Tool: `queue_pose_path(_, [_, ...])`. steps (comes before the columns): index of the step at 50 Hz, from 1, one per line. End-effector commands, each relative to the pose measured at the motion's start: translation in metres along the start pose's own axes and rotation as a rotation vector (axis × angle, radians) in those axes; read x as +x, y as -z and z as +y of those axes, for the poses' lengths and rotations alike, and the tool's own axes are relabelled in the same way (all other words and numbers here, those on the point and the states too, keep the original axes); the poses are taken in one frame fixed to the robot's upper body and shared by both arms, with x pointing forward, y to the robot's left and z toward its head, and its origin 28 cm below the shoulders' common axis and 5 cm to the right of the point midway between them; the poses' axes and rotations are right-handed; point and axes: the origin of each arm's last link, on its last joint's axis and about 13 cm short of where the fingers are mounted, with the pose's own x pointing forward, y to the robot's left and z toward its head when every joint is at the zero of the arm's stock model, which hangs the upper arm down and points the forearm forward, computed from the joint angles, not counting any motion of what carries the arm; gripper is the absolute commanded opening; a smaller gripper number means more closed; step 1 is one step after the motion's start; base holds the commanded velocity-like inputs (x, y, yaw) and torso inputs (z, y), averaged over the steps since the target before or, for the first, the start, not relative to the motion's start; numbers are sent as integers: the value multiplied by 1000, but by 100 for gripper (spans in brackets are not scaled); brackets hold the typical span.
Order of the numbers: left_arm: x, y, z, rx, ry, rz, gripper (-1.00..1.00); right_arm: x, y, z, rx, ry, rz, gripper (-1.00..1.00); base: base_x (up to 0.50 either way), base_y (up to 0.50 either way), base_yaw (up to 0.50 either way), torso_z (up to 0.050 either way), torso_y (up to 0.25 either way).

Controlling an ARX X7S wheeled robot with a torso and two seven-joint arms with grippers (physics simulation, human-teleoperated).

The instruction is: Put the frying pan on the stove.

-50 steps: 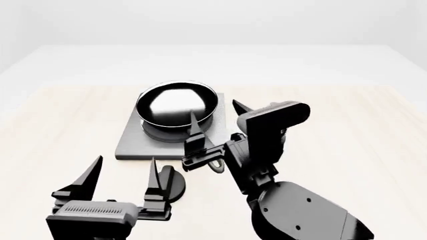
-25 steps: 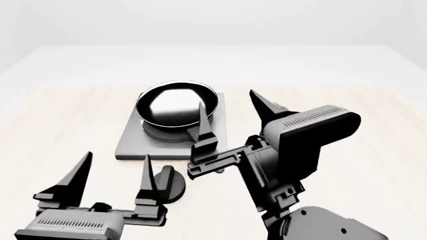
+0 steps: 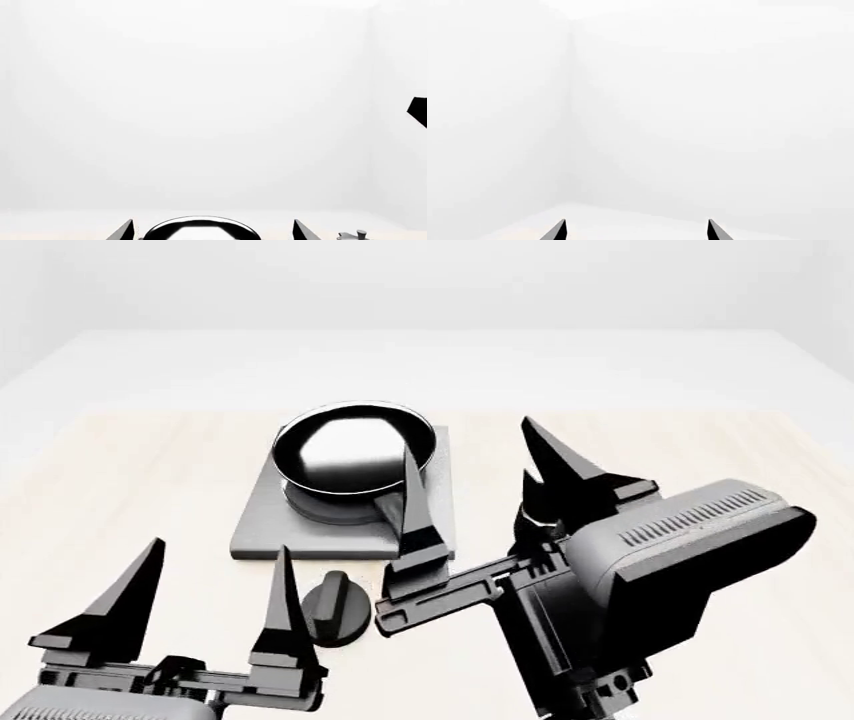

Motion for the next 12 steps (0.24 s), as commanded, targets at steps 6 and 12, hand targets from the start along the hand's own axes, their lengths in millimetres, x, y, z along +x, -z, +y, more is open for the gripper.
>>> queue_pose_path(6, [-7, -14, -1, -12, 19, -39, 100, -15, -12, 5, -13, 14, -48, 100, 0, 0, 0, 0, 0])
queue_pose_path(12, [-9, -19, -2, -15, 22, -50, 100, -20, -17, 7, -17, 16, -60, 100, 0, 0, 0, 0, 0])
